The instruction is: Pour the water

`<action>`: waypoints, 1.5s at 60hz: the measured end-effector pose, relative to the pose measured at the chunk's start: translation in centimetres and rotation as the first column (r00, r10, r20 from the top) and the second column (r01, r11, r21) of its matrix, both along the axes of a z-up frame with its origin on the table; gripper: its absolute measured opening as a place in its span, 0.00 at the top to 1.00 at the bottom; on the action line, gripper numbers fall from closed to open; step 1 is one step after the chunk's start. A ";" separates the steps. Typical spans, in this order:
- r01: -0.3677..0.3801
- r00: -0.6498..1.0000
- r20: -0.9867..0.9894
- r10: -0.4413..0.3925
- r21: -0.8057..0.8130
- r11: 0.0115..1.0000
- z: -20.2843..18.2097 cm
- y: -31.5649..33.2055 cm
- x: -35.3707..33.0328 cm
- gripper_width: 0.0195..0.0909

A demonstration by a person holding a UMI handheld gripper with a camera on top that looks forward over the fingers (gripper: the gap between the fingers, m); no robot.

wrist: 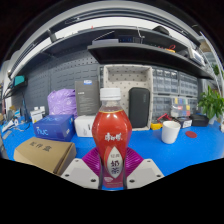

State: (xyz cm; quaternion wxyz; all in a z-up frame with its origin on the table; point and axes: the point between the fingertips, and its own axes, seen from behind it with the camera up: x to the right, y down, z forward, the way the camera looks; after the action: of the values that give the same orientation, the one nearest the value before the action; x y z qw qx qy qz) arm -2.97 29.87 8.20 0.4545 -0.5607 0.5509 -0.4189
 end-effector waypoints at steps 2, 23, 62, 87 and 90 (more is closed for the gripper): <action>-0.001 1.000 -0.002 0.001 -0.009 1.000 0.0 0.0 0.0 0.89; 0.061 0.997 -0.068 -0.047 0.233 0.971 2.2 -2.2 3.7 0.89; 0.196 0.977 -0.198 -0.072 0.980 -0.041 7.8 -12.0 17.1 0.89; 0.246 0.962 -0.273 -0.018 0.892 -0.380 7.3 -13.1 17.4 0.89; 0.258 0.960 -0.279 -0.009 0.897 -0.360 7.0 -13.0 17.3 0.89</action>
State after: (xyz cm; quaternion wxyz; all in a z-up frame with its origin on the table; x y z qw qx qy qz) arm 14.36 16.88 15.20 0.6205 0.0902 0.7519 0.2037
